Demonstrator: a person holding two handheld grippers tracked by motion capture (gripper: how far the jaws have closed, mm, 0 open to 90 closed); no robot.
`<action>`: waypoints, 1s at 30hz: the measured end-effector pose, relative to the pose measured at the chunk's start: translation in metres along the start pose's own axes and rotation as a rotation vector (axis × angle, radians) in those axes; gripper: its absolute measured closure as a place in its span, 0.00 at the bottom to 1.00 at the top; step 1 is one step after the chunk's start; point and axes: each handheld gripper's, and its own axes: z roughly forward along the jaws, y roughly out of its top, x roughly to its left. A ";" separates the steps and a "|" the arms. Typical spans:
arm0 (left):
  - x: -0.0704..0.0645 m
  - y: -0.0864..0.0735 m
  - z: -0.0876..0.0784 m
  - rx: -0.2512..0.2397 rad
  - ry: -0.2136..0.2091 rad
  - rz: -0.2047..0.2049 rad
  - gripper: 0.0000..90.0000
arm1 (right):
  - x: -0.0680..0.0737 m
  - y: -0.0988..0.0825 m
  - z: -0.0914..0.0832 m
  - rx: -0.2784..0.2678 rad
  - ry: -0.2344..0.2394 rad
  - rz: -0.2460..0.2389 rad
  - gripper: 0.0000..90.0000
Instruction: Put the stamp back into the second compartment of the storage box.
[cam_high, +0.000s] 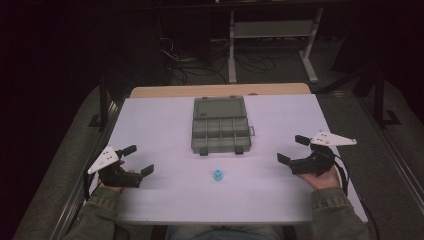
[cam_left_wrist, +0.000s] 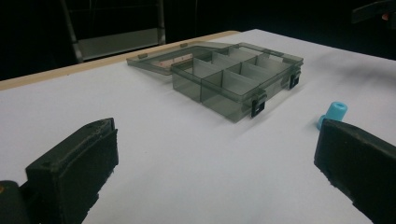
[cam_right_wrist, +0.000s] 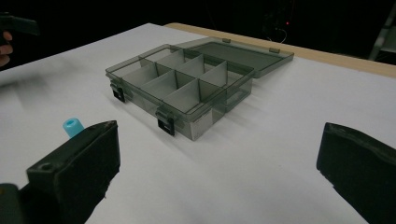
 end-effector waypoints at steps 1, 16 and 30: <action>0.000 0.000 0.000 0.000 -0.001 0.004 0.00 | 0.000 0.000 0.000 -0.003 0.001 -0.003 0.00; 0.000 -0.001 0.000 0.013 0.006 0.006 0.00 | 0.006 0.001 -0.001 -0.005 0.007 -0.004 0.00; -0.002 0.000 -0.001 0.015 0.009 0.005 0.00 | 0.012 0.006 0.005 0.044 0.036 -0.030 0.00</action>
